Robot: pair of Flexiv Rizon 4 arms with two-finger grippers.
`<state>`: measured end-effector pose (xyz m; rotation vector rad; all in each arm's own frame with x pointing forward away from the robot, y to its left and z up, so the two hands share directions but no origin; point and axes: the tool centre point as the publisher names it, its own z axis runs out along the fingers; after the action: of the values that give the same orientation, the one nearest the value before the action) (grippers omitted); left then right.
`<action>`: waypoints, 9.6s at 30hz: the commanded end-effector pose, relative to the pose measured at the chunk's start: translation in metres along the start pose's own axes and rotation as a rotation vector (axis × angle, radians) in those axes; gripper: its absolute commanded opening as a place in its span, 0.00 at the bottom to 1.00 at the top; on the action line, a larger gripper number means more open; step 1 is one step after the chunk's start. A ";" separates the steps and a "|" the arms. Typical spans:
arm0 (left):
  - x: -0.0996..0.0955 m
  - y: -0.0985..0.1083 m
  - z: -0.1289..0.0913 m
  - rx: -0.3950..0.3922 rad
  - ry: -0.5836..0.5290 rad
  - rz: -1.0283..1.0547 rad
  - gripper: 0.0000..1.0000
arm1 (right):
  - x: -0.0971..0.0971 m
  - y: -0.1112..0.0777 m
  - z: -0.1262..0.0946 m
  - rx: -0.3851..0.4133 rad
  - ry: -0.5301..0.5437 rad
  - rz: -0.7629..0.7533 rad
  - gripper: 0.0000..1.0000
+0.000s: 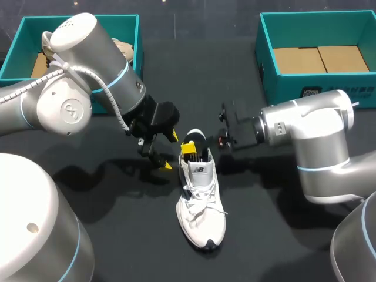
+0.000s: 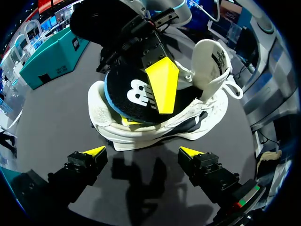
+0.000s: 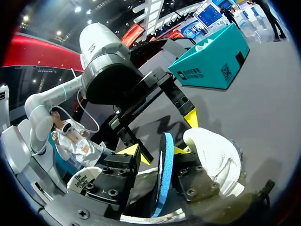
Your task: Take the shoe out of the shoebox, open the shoe tongue, remove and reinsert the insole, then place the shoe into the shoebox
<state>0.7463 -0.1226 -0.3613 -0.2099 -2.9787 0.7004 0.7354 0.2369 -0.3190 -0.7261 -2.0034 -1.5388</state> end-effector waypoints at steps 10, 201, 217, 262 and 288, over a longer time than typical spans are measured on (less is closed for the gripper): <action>0.000 0.000 0.002 -0.001 0.000 0.001 1.00 | 0.010 0.010 -0.014 0.002 -0.043 -0.027 0.30; -0.038 0.097 -0.093 -0.162 -0.033 0.141 1.00 | 0.024 -0.011 -0.013 0.157 -1.338 0.537 0.00; -0.038 0.097 -0.093 -0.162 -0.033 0.141 1.00 | -0.013 -0.022 0.007 0.199 -1.313 0.472 0.00; -0.038 0.097 -0.093 -0.162 -0.033 0.141 1.00 | -0.024 -0.030 -0.029 0.262 -1.626 0.423 0.00; -0.038 0.097 -0.093 -0.162 -0.033 0.141 1.00 | -0.005 -0.036 -0.027 0.309 -1.772 0.425 0.00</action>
<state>0.8048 -0.0019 -0.3230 -0.4250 -3.0761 0.4824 0.7257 0.1932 -0.3403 -2.3417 -2.7106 -0.0278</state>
